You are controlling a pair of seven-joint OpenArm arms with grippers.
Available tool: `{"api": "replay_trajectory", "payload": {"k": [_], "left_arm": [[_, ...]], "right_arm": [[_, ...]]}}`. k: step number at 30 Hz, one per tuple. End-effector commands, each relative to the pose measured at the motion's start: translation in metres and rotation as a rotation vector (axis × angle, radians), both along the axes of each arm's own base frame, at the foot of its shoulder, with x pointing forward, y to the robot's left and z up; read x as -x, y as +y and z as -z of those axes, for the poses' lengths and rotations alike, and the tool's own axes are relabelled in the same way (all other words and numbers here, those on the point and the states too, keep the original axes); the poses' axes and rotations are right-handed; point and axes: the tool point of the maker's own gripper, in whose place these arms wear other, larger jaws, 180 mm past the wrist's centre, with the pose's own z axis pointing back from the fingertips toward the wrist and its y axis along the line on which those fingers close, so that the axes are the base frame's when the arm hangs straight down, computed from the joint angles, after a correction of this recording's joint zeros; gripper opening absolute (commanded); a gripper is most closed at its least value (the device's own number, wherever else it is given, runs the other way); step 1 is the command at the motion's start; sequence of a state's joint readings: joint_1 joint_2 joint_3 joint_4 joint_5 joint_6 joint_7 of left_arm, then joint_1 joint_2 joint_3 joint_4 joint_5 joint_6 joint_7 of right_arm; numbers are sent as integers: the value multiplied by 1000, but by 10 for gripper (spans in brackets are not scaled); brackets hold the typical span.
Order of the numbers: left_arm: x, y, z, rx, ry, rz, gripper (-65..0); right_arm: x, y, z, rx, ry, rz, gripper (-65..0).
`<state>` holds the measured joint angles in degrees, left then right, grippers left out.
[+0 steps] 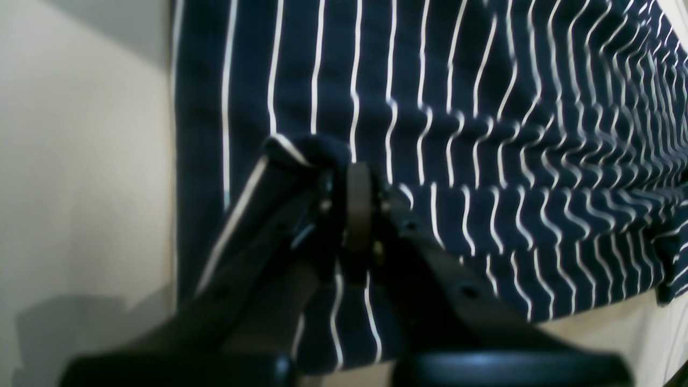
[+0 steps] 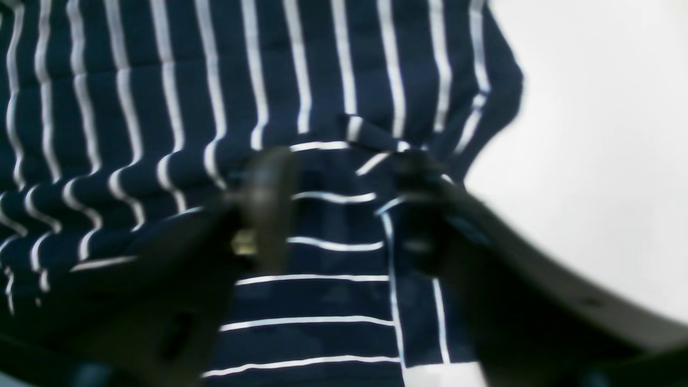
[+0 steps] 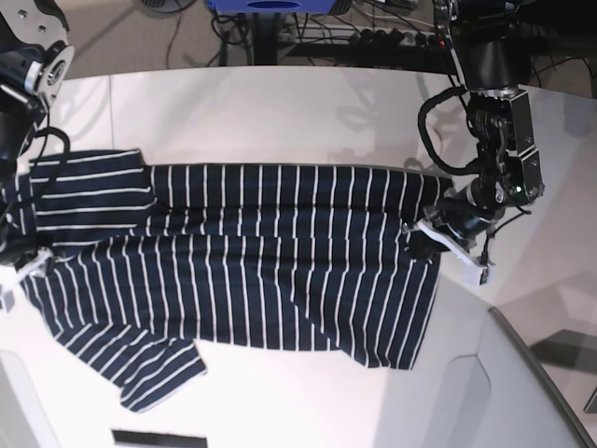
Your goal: Layout the t-shirt on the table in an organized manner, then fold the t-shirt properly
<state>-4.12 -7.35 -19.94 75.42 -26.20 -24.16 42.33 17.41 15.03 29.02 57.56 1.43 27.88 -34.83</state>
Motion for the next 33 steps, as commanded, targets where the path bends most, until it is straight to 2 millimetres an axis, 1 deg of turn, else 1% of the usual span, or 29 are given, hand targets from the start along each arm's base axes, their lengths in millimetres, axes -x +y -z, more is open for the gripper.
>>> {"api": "replay_trajectory", "payload": {"k": [1, 2, 3, 4, 6, 8, 9, 11, 13, 14, 15, 16, 18, 20, 22, 25, 27, 29, 33], "left_arm": [[-11, 4, -17, -2, -61, -2, -563], [-12, 4, -19, -2, -68, -3, -472], [-16, 6, -24, -2, -90, -11, -392], [-19, 13, -31, -1, -123, -39, -299], [-20, 31, -40, 2, -170, -103, -181], [-14, 55, -45, 2, -196, -178, -99], [-10, 67, -45, -1, -197, -211, -74], [-1, 89, -45, -11, -196, -273, -59], [20, 106, -34, -18, -165, -319, -63], [30, 113, -32, -36, -152, -327, -63], [36, 115, -30, -49, -142, -324, -63], [47, 117, -24, -62, -121, -320, -63], [66, 118, -19, -85, -96, -315, -63], [83, 117, -15, -107, -76, -297, -63], [96, 112, -14, -121, -68, -247, -63], [110, 102, -11, -129, -59, -173, -64], [114, 101, -9, -128, -50, -171, -64], [115, 100, -7, -125, -45, -173, -64], [115, 100, -7, -124, -46, -173, -64]], "right_arm": [[-20, -13, -31, 33, -103, 12, -233], [-22, -15, -38, 46, -130, 13, -201], [-23, -16, -44, 59, -148, 10, -191], [-19, -17, -48, 77, -159, 4, -191], [-12, -18, -59, 120, -186, -7, -191], [4, -12, -60, 150, -162, -19, -189], [13, -10, -59, 161, -140, -20, -189], [39, -11, -50, 145, -83, 23, -189], [63, -15, -35, 96, -51, 102, -189], [70, -16, -29, 76, -45, 132, -189], [78, -17, -20, 54, -30, 156, -189], [85, -18, -12, 35, -11, 175, -189], [95, -19, 4, 1, 25, 202, -189], [104, -20, 16, -26, 53, 225, -189], [112, -21, 25, -51, 74, 248, -189], [114, -12, 39, -93, 68, 211, -191], [116, -8, 48, -117, 78, 208, -191], [122, -8, 56, -138, 84, 228, -191], [123, -3, 64, -159, 82, 230, -194]]}}
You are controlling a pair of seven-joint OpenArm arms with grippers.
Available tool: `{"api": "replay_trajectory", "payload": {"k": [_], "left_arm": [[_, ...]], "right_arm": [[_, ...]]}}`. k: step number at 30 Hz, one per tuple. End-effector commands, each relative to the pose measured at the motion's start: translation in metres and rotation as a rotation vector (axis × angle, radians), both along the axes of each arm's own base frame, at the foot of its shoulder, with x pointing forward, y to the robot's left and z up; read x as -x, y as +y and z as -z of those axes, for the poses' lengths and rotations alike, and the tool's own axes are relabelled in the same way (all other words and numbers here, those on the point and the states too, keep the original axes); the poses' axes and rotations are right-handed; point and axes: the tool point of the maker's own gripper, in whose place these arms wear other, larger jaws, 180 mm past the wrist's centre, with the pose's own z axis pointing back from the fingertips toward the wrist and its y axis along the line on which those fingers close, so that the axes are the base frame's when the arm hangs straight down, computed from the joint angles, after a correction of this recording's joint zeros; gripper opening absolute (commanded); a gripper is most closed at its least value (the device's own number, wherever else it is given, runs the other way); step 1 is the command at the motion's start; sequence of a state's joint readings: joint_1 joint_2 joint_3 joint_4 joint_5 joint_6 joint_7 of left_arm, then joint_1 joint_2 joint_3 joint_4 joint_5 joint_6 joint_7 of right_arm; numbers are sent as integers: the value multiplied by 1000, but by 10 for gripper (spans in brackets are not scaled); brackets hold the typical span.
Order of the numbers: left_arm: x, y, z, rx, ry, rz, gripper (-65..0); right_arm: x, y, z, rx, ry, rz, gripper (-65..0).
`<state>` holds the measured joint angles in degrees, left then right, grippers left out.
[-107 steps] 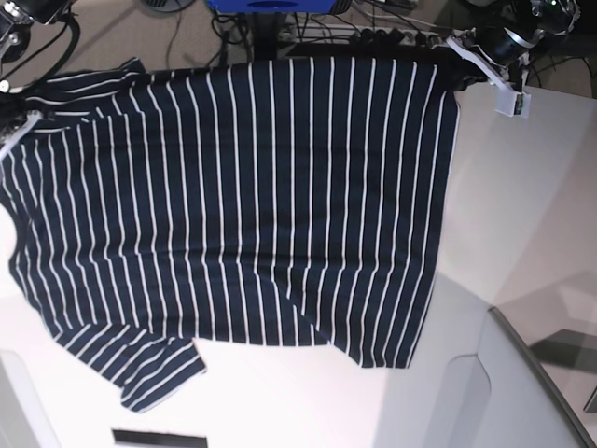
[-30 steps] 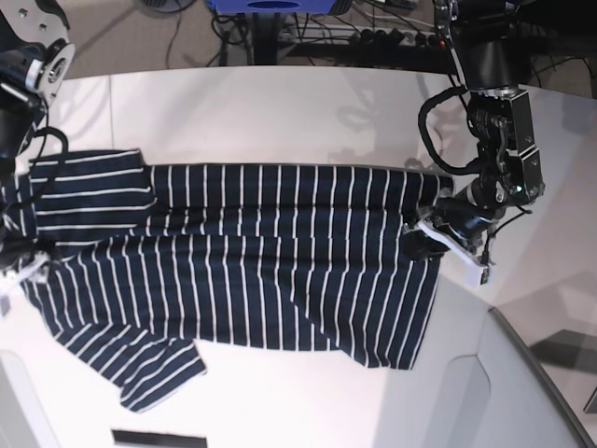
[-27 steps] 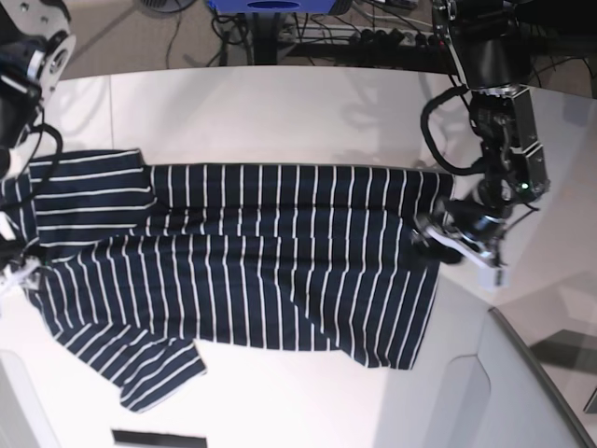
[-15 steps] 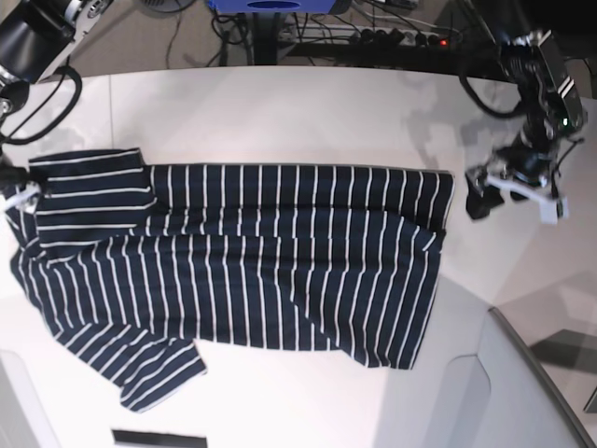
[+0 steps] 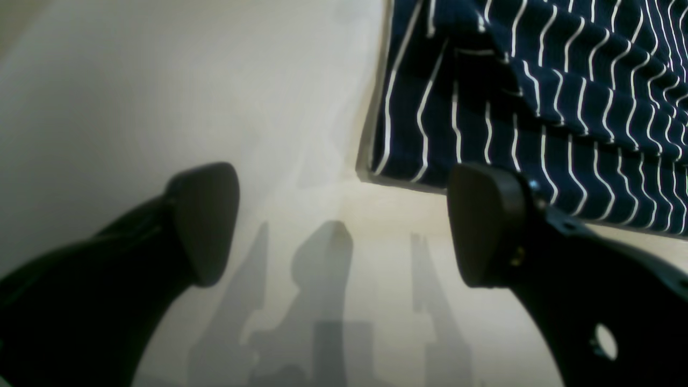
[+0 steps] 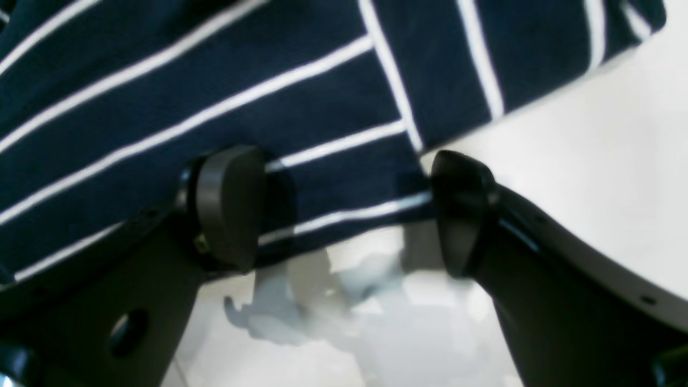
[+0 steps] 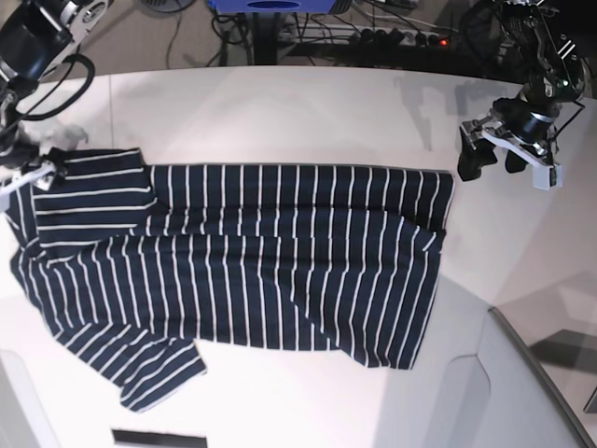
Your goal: Layout the t-shirt on the table in an organized manner, then fold the t-shirt properly
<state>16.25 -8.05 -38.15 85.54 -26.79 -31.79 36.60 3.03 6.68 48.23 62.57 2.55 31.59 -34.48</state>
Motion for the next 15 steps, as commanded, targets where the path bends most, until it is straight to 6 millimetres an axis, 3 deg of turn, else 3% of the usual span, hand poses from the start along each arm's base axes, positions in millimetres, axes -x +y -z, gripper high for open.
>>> {"api": "replay_trajectory", "payload": {"k": [1, 2, 6, 7, 12, 15], "left_arm": [[-8, 4, -13, -13, -51, 6, -64], [-8, 4, -14, -14, -52, 7, -64], [-9, 4, -14, -13, -53, 6, -64], [-9, 4, -13, -11, -52, 5, -64], [-9, 4, -12, -9, -50, 4, -64], [-10, 4, -13, -9, -53, 4, -64]], "right_arm": [[-3, -4, -3, 9, -4, -5, -213], [-3, -4, -3, 7, -3, -7, -258], [-3, -7, -5, 19, 0, -13, -596], [-3, -7, -6, 20, -2, -13, -645], [-2, -9, -13, 32, 33, -27, -629], [-11, -11, -23, 45, 28, -35, -629]]}}
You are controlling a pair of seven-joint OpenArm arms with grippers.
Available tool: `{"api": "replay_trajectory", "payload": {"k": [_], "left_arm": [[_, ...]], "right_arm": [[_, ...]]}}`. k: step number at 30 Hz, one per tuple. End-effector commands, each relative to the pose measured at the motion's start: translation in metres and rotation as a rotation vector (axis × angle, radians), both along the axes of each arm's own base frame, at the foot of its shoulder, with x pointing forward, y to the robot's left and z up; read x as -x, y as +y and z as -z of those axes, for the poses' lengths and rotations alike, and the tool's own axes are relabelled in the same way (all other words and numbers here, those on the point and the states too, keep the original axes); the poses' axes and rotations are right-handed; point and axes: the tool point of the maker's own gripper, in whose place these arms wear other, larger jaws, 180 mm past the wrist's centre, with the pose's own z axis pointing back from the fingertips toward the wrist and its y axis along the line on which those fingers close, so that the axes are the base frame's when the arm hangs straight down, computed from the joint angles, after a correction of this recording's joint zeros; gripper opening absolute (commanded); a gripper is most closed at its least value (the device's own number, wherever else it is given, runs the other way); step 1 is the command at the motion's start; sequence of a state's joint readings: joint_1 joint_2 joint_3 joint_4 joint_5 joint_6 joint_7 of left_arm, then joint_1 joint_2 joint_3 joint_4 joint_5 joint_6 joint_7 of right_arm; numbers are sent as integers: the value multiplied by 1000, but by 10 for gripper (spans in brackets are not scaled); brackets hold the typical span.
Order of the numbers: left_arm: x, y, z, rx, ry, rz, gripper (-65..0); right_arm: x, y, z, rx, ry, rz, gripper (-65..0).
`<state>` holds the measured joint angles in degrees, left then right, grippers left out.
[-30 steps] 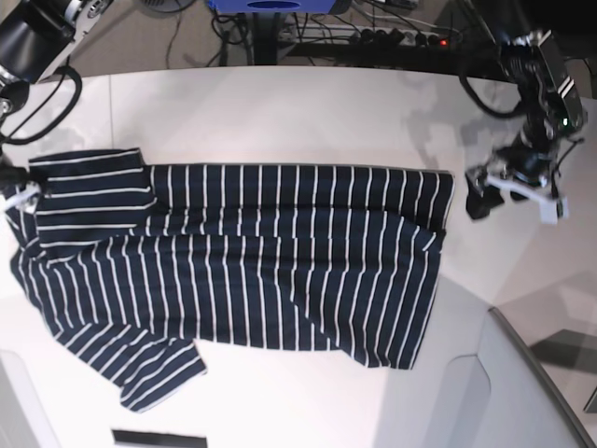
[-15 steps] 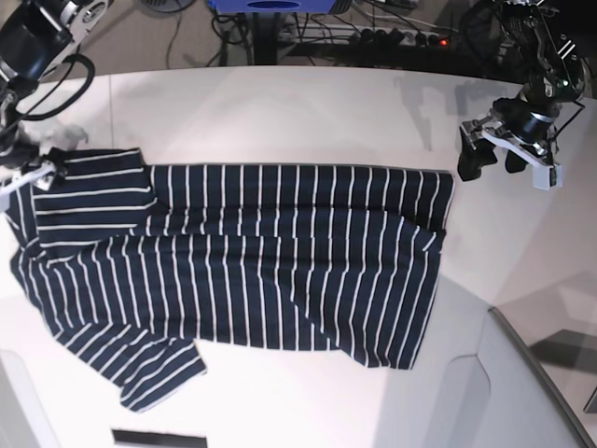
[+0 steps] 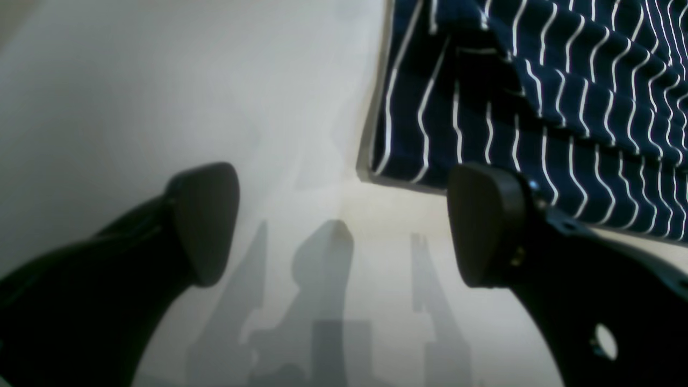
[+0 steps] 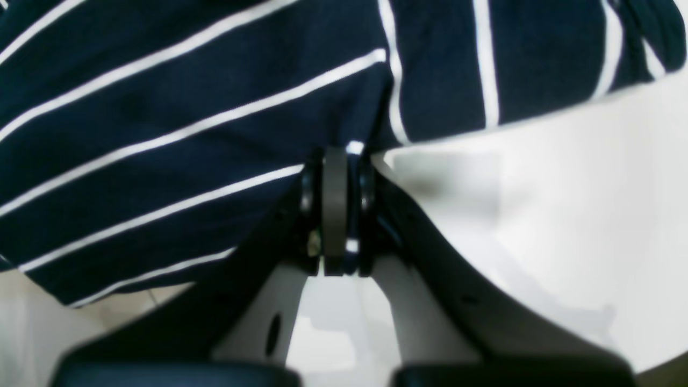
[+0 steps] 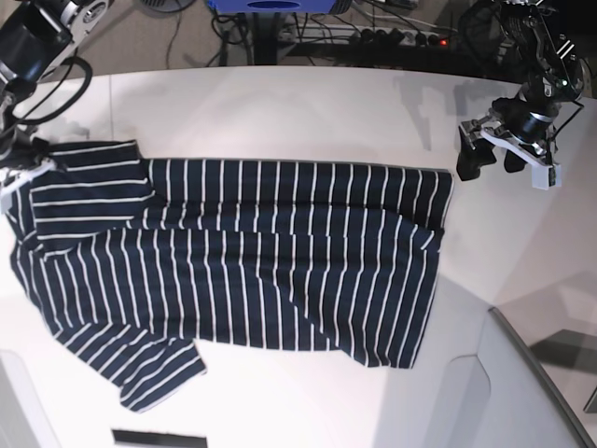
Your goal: Layout the t-shirt on the table in an organized manner, then fold the t-shirt properly
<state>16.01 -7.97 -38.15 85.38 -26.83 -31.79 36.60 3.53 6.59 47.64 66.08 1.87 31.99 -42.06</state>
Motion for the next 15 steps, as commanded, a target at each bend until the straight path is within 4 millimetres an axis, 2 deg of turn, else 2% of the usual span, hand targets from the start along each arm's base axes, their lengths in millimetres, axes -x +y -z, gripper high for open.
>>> {"api": "replay_trajectory", "payload": {"k": [1, 5, 11, 15], "left_arm": [[-9, 5, -13, -13, -50, 5, -64], [-9, 5, -13, -13, -50, 5, -64], [-7, 5, -12, -16, -44, 6, -64], [-6, 5, -11, -16, -43, 6, -64]], "right_arm": [[-17, -12, -18, 34, -51, -1, -624], [-22, 1, -16, 31, -1, -67, -599], [-17, 3, -13, 23, 18, -68, -381], [-11, 1, -10, 26, 29, -64, -359]]}}
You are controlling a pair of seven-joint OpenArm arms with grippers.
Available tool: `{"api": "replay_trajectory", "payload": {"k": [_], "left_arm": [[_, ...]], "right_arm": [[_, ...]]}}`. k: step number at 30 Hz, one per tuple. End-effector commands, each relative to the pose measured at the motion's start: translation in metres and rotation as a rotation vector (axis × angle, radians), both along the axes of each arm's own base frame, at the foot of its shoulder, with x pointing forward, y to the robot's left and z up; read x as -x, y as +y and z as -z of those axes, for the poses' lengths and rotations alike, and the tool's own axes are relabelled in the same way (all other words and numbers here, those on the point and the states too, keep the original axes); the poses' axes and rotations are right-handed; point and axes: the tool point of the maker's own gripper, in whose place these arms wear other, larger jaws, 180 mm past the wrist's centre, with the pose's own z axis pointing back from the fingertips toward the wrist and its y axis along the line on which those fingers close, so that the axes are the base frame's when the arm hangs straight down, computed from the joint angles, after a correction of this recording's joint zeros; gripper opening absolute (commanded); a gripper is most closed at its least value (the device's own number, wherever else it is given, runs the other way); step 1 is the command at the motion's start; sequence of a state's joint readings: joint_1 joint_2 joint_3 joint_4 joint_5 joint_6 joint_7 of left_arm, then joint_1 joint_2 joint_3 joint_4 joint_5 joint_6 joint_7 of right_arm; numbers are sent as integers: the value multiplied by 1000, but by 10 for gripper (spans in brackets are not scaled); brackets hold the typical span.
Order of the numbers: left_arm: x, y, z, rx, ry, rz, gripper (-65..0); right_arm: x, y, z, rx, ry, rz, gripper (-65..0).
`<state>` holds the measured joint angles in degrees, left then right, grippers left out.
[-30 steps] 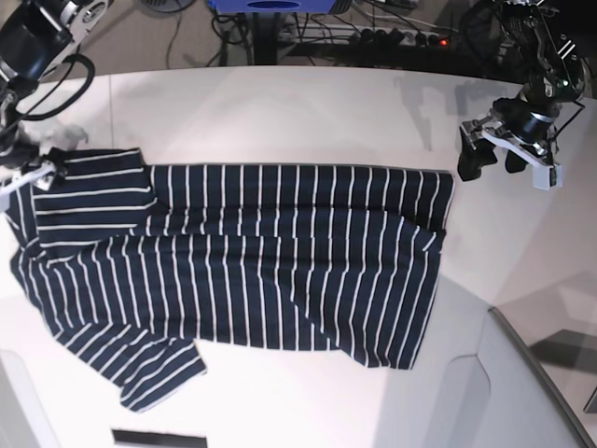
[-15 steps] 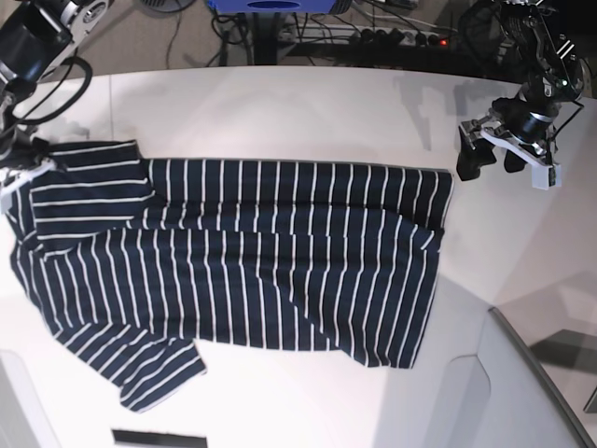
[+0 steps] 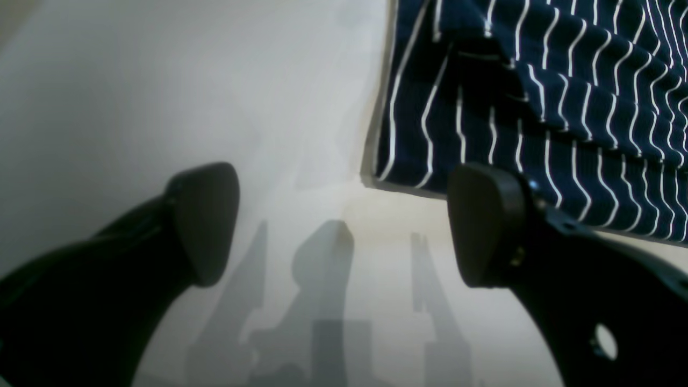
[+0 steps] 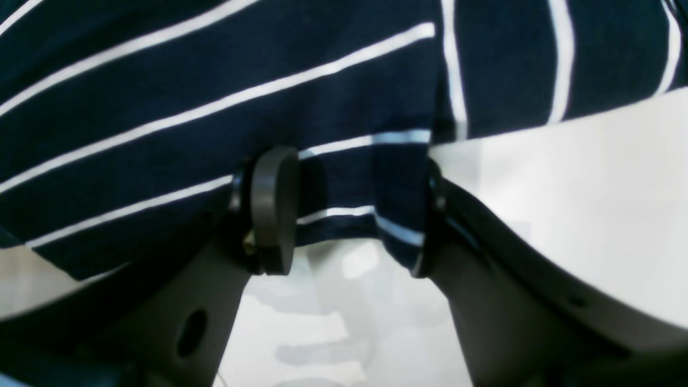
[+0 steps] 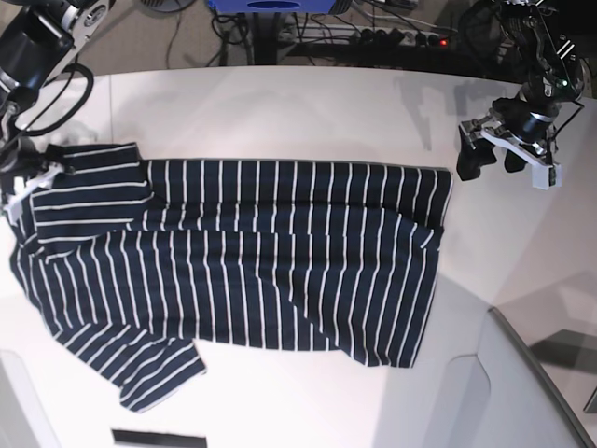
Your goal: Layout the t-shirt on the table in an organized manner, then fold the t-shirt properly
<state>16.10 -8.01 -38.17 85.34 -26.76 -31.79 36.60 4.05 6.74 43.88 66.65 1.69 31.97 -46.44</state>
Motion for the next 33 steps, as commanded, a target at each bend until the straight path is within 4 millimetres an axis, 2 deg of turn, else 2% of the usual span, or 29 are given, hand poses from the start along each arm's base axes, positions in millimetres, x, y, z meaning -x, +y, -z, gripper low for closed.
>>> {"api": "replay_trajectory", "payload": {"k": [1, 8, 19, 21, 24, 25, 30, 33], "left_arm": [[-7, 5, -12, -14, -45, 6, -64], [-7, 5, -12, -14, -45, 6, -64], [-6, 5, -11, -17, -42, 7, -64], [-6, 5, -11, -17, -42, 7, -64], [-6, 5, -11, -17, -42, 7, -64], [-6, 5, -11, -17, -42, 7, -64], [-6, 5, -11, -17, -42, 7, -64], [-6, 5, -11, -17, -42, 7, -64]], "right_arm": [[-7, -13, -11, 30, -35, 11, -359], [9, -14, -3, 32, -3, 13, -357], [15, -14, -1, 33, 8, 14, -354], [16, -16, -3, 42, 6, 13, -306], [17, -19, -12, 74, -15, 9, -195], [17, -18, -13, 75, -21, 9, -189], [15, -17, -15, 79, -28, 8, -258], [15, -16, -15, 76, -28, 8, -278]]}}
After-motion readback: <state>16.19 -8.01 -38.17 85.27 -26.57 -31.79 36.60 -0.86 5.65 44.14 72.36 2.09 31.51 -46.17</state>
